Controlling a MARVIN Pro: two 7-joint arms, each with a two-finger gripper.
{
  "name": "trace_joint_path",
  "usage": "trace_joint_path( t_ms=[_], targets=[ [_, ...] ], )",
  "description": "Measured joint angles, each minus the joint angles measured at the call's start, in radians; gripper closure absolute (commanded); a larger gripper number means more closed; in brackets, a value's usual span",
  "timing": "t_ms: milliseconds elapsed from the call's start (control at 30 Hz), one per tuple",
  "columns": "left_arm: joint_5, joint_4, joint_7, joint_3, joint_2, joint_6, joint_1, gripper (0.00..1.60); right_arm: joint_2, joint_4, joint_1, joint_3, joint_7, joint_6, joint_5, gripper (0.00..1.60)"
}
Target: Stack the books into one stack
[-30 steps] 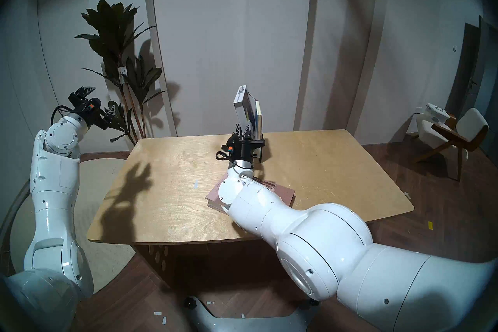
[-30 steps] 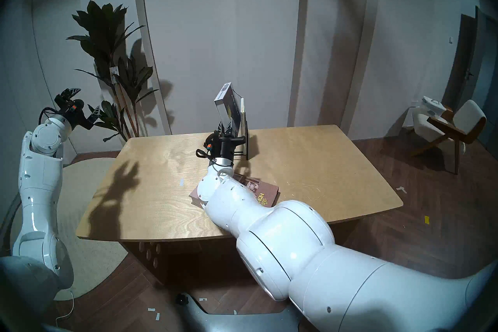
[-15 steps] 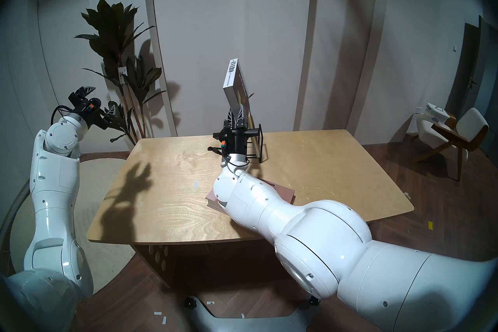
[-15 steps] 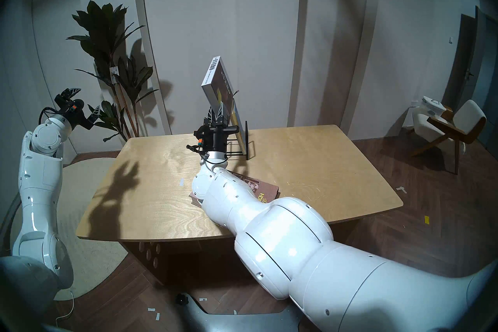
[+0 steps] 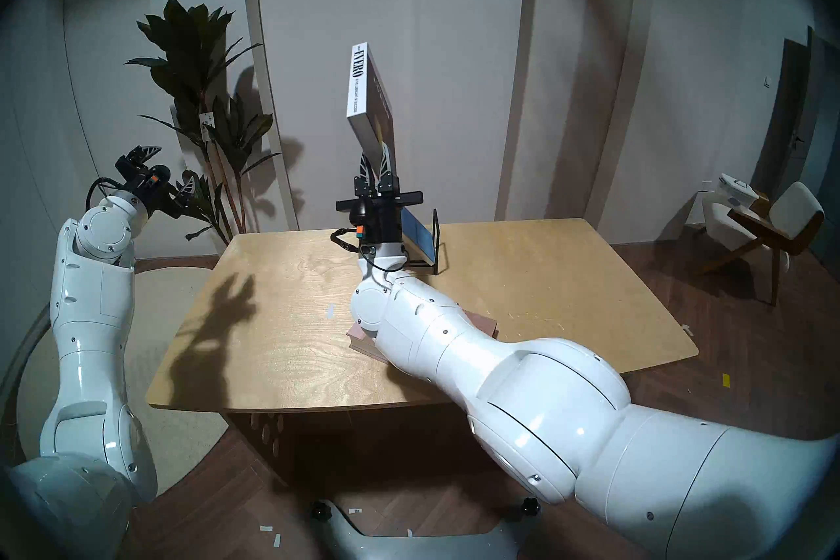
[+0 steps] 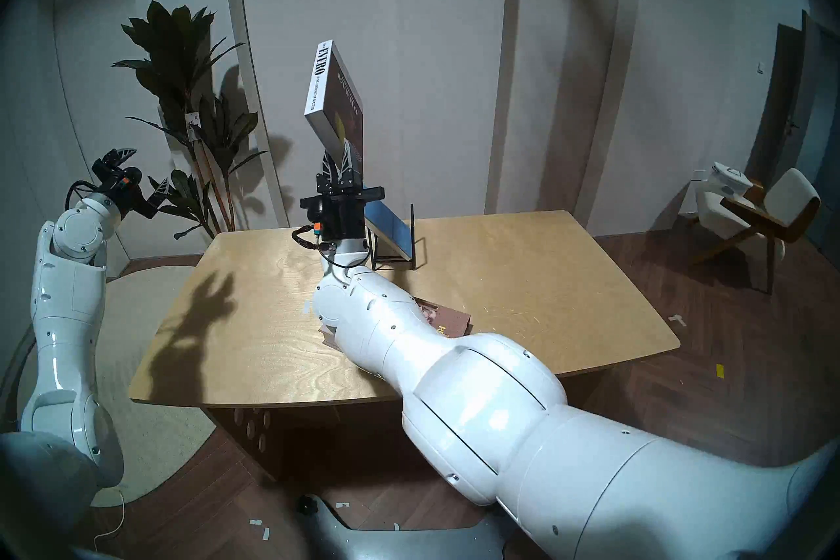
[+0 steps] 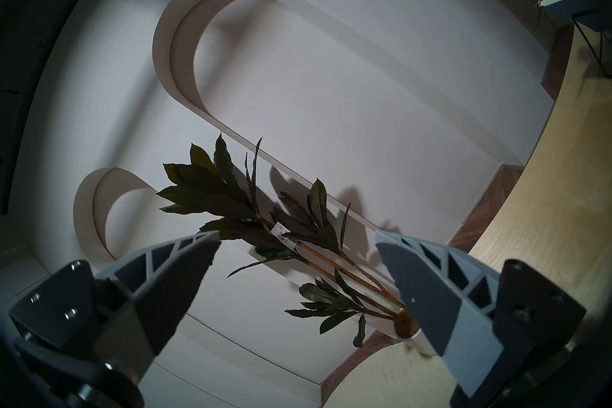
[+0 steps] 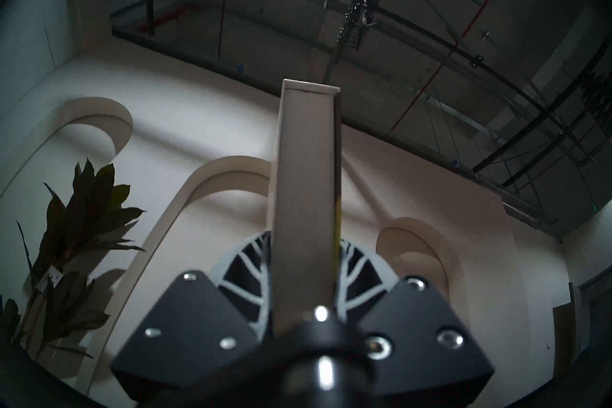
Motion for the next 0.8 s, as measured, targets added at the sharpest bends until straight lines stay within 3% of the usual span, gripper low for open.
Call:
trace_joint_path(
  t_ms=[800],
  targets=[
    [-0.010,0.008,0.000,0.000,0.000,-0.003,0.003,0.00,0.161,-0.101,0.012,0.027,0.081,-0.053,-0.012,1.60]
  ],
)
